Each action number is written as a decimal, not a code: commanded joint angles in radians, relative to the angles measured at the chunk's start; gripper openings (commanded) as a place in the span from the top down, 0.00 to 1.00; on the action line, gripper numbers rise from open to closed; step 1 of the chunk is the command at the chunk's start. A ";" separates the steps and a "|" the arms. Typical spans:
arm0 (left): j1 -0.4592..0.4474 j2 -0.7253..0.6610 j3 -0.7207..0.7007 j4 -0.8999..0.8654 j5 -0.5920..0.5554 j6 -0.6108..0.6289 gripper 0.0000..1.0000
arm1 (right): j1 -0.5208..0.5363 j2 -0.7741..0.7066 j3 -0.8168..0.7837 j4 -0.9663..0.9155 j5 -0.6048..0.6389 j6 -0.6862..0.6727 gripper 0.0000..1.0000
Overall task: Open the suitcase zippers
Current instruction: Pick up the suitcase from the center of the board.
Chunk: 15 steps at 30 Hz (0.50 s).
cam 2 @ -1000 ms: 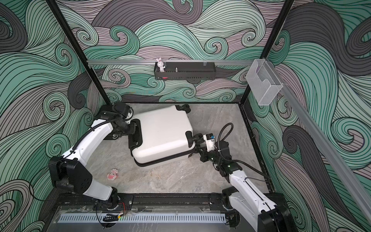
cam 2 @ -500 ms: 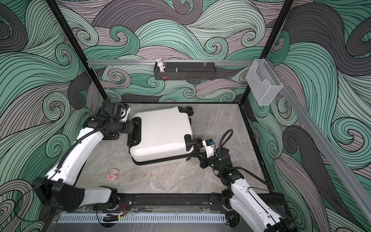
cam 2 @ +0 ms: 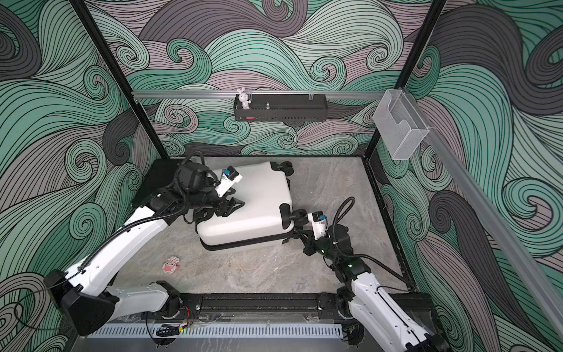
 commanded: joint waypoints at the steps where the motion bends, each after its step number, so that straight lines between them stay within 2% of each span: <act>1: -0.086 0.058 0.062 0.068 0.083 0.089 0.33 | 0.007 -0.015 -0.010 0.025 0.003 -0.014 1.00; 8: -0.237 0.284 0.203 0.032 0.054 0.194 0.32 | 0.008 -0.030 -0.015 0.025 0.008 -0.012 1.00; 15: -0.292 0.450 0.349 -0.022 0.072 0.228 0.32 | 0.007 -0.074 -0.031 0.010 0.020 -0.013 1.00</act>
